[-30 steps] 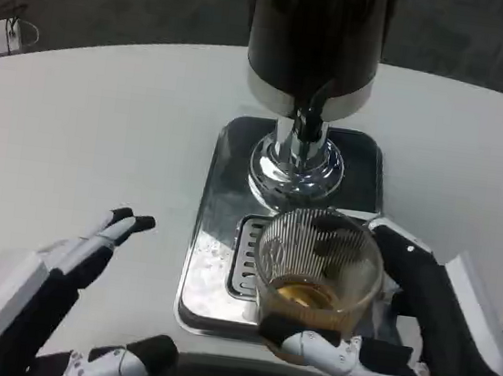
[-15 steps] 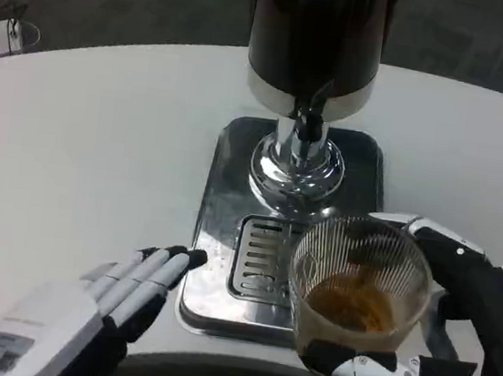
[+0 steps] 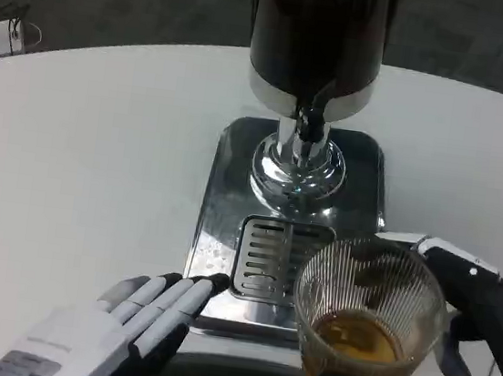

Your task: Grasp the cup under the faucet to collect the drink, then remove the cup.

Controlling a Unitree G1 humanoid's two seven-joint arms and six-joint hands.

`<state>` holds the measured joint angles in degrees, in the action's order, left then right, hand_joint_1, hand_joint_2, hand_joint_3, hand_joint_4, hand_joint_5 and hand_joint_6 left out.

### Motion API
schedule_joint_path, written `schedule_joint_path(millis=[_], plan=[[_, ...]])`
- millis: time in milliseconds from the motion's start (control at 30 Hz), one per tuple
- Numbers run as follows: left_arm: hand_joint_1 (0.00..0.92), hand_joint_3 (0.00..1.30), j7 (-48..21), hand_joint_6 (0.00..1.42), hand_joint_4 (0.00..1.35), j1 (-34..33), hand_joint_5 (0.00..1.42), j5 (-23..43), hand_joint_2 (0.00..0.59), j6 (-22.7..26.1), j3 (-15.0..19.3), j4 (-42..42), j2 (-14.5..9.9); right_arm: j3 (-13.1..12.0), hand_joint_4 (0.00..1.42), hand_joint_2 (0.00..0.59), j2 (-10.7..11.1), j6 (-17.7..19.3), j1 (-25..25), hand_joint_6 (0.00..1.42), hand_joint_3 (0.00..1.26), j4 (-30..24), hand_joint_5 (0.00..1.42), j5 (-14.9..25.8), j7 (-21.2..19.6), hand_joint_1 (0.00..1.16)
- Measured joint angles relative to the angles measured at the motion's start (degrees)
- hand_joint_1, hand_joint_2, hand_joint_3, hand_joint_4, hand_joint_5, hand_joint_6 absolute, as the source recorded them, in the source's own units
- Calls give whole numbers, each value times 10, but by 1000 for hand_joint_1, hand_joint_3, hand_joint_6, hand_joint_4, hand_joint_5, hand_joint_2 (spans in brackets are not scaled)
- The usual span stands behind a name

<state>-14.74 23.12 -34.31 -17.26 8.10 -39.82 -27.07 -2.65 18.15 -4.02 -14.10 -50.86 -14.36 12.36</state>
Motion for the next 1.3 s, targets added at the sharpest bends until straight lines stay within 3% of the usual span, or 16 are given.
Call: schedule_joint_path(millis=[1300], plan=[[0, 0, -16, 0, 0, 0, 0, 22, 77, 9, 20, 0, 0, 11, 1424, 242, -16, 0, -19, 1424, 1218, -25, 1424, -18, 0, 940]])
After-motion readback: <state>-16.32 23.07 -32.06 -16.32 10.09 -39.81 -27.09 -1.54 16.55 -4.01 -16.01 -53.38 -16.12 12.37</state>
